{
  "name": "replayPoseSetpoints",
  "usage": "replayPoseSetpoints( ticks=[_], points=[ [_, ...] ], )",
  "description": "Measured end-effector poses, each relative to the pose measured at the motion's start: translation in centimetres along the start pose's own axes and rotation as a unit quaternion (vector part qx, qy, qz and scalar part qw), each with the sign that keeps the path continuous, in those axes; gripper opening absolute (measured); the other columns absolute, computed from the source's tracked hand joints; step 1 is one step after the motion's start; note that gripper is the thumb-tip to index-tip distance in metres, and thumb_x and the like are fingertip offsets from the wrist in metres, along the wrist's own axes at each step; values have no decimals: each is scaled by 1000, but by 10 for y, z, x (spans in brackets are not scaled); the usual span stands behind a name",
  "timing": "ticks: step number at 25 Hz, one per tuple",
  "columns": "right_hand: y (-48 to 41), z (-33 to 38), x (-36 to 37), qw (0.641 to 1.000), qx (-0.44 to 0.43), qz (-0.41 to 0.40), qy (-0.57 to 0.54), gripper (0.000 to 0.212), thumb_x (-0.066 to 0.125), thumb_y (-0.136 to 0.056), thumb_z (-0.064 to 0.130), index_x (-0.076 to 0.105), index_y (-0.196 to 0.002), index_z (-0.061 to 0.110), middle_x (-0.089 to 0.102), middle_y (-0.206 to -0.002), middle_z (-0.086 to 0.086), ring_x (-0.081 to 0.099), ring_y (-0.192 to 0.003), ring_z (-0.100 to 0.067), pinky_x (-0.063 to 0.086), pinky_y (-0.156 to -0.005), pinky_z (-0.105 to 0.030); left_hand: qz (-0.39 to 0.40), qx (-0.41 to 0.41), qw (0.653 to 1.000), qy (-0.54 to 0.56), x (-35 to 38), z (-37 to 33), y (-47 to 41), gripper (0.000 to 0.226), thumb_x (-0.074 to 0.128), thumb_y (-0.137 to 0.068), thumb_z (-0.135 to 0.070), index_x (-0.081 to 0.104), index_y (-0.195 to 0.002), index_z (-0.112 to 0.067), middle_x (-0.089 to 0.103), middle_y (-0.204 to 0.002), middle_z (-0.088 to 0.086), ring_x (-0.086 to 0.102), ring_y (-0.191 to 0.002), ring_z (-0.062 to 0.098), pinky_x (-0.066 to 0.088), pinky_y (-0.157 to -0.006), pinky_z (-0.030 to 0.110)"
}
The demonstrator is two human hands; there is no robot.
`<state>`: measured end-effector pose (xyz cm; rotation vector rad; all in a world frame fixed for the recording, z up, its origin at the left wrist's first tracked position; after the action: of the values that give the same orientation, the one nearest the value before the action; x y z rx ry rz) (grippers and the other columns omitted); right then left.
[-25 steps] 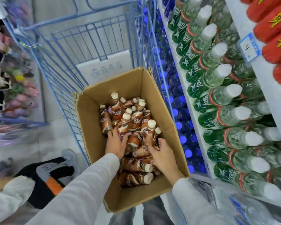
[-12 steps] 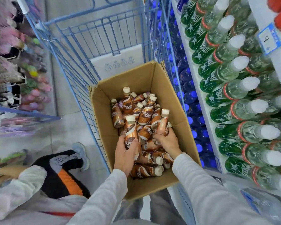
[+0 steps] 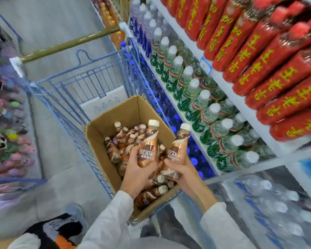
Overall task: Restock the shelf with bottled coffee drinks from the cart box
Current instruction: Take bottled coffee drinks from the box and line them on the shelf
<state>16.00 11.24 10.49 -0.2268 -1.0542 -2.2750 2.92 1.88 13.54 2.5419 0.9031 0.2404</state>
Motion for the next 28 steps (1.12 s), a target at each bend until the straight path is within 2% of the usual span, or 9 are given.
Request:
replayPoseSetpoints(
  ticks=[3,6,8,11,15,19,23,25,28],
  points=[
    [41,24,-14,998,-52,-35,-10,73,87,-57,8,61,-124,-3,76,-101,-17,74,-88,-31,60,-76,-39,57,44,997,-3,40,-29,23,54,75,-73,-17,53,-118,-36,71,-91,-24,67,-80,-2,57,-80,27],
    [91,59,-38,989,-122,-81,-37,92,90,-48,9,52,-131,3,74,-102,-16,73,-87,-31,60,-78,-45,107,56,992,36,78,-57,43,51,77,-73,-19,58,-118,-33,75,-95,-5,69,-87,17,57,-84,45],
    [127,80,-55,978,-176,-96,-60,80,81,-57,5,51,-131,12,73,-105,-16,74,-88,-29,60,-71,-41,139,81,987,22,108,-75,53,43,76,-82,-15,58,-117,-33,74,-103,4,70,-90,19,59,-82,43],
    [182,111,-84,956,-250,-131,-82,67,77,-66,10,54,-129,18,73,-117,-12,72,-103,-29,60,-82,-46,192,116,974,6,159,-104,73,40,70,-89,-12,57,-124,-27,71,-110,5,71,-91,12,60,-76,29],
    [248,145,-129,921,-335,-180,-87,54,75,-72,13,61,-123,16,74,-115,-10,72,-103,-27,60,-83,-39,255,159,954,-12,233,-131,104,61,80,-82,-25,52,-137,-25,69,-117,1,70,-98,13,60,-77,31],
    [309,164,-182,901,-362,-220,-90,48,77,-79,15,63,-125,14,74,-116,-12,72,-103,-29,58,-88,-44,319,204,925,-21,307,-151,148,51,81,-83,-19,58,-128,-27,75,-103,-10,72,-94,10,58,-75,26],
    [364,181,-236,869,-405,-281,-49,50,85,-69,40,72,-114,22,74,-115,-12,71,-106,-32,52,-100,-52,367,240,899,-16,375,-164,189,49,80,-82,-15,62,-127,-24,76,-108,-4,73,-100,14,56,-77,23],
    [396,196,-259,852,-426,-303,-21,48,85,-69,45,71,-111,27,74,-114,-11,70,-107,-33,53,-97,-50,380,266,886,-16,411,-175,206,55,84,-78,-19,62,-128,-24,75,-113,0,72,-104,17,57,-83,27],
    [439,221,-288,830,-461,-314,7,32,78,-80,34,70,-111,29,76,-108,-4,72,-100,-23,56,-84,-35,393,308,866,-23,463,-197,228,56,83,-77,-20,61,-129,-24,74,-115,1,71,-106,16,56,-86,26]
  ],
)
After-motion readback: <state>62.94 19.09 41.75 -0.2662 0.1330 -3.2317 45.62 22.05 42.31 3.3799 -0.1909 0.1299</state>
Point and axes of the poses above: each hand's wrist, its own y-axis away from the middle knuckle, its own x-axis out of the palm, z = x × y, the point moved 8 cm from there along -y, towards the middle knuckle
